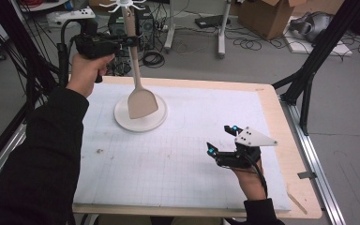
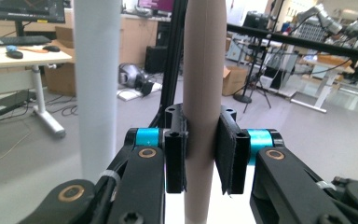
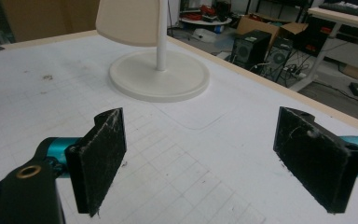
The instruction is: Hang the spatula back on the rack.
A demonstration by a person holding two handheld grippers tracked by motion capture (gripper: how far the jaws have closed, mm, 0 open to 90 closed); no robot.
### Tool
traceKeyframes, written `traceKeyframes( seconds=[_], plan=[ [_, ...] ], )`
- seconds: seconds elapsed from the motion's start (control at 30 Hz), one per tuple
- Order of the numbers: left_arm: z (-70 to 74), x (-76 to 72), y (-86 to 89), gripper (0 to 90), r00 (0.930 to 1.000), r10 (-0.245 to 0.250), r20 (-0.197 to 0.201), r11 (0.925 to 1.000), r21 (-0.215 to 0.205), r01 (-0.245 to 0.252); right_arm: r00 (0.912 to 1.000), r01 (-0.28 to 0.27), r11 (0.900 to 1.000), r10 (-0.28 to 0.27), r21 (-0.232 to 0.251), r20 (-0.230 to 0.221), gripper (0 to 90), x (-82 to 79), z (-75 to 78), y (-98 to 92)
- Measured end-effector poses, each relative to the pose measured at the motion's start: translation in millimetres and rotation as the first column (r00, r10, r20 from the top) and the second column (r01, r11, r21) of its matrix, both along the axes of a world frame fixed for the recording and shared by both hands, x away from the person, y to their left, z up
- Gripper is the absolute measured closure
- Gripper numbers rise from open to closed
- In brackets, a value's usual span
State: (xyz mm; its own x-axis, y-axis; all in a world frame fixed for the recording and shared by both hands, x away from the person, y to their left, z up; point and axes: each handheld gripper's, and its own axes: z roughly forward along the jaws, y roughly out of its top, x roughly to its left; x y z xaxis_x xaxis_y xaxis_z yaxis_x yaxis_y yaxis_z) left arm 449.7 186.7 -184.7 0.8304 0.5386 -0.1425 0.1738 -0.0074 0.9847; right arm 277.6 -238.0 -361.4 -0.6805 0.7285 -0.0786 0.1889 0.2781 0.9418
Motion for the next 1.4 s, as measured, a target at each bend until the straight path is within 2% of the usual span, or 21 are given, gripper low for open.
traceKeyframes(
  seconds=[0.1,0.2,0.33,0.4,0.47,0.53,0.6,0.73,0.8,0.93,1.0,1.1,1.23,1.4],
  plan=[
    [-1.8,-1.5,1.1,74.7,1.0,-0.007,0.007,1.0,-0.005,0.007,1.0,-0.002,1.0,0.002,-0.007,0.006,16.3,1.1,-0.6,0.3],
    [-4.0,-6.7,3.1,73.9,0.9994,0.007,0.034,1.0,0.004,-0.007,1.0,-0.005,1.0,0.005,-0.006,-0.007,16.3,1.1,-1.8,1.7],
    [-11.5,-20.1,11.6,56.0,0.9971,0.03,0.071,0.9994,-0.019,-0.029,0.9999,-0.002,1.0,0.002,-0.003,-0.017,16.3,0.0,-2.3,0.9],
    [-17.2,-26.8,18.2,50.1,0.9951,0.045,0.088,0.9988,-0.022,-0.043,0.9999,0.005,1.0,-0.005,0.002,-0.016,16.3,0.8,-3.0,-0.9],
    [-24.1,-33.1,24.8,41.5,0.9948,0.061,0.081,0.9978,-0.033,-0.058,0.9998,0.014,1.0,-0.014,0.001,-0.015,16.3,1.6,-4.0,-2.5],
    [-32.2,-39.3,31.8,37.2,0.9948,0.068,0.076,0.9974,-0.03,-0.066,0.9996,0.017,1.0,-0.017,0.005,-0.023,16.3,2.0,-5.5,-2.5],
    [-42.4,-45.6,38.5,31.9,0.9951,0.065,0.075,0.9973,-0.04,-0.062,0.9994,0.022,1.0,-0.022,0.002,-0.026,16.3,3.1,-7.2,-2.6],
    [-64.6,-58.8,52.8,23.0,0.9946,0.045,0.093,0.9987,-0.028,-0.043,0.9989,0.029,1.0,-0.029,0.0,-0.037,16.3,5.1,-10.2,-0.8],
    [-77.8,-65.3,59.6,18.3,0.9956,0.036,0.087,0.9991,-0.027,-0.034,0.9986,0.033,0.999,-0.033,0.0,-0.042,16.3,6.0,-11.4,0.0],
    [-106.2,-79.3,69.2,18.1,0.9939,0.042,0.102,0.999,0.013,-0.044,0.9981,0.043,0.999,-0.043,-0.005,-0.045,16.2,8.3,-14.0,0.1],
    [-120.4,-87.0,71.7,17.9,0.9903,0.058,0.127,0.9977,0.028,-0.062,0.9978,0.046,0.999,-0.046,-0.008,-0.048,16.3,9.7,-15.4,0.1],
    [-139.8,-97.1,73.3,17.8,0.9897,0.053,0.133,0.997,0.048,-0.06,0.9976,0.046,0.999,-0.047,-0.01,-0.051,16.3,11.5,-17.2,0.2],
    [-165.3,-107.9,73.5,18.5,0.9921,0.051,0.115,0.9961,0.066,-0.058,0.9971,0.049,0.999,-0.049,-0.007,-0.059,16.3,11.7,-20.2,-0.1],
    [-191.4,-117.7,71.8,18.7,0.9942,0.067,0.084,0.9957,0.057,-0.072,0.9967,0.062,0.998,-0.062,0.003,-0.052,16.3,9.9,-26.7,-5.2]
  ],
)
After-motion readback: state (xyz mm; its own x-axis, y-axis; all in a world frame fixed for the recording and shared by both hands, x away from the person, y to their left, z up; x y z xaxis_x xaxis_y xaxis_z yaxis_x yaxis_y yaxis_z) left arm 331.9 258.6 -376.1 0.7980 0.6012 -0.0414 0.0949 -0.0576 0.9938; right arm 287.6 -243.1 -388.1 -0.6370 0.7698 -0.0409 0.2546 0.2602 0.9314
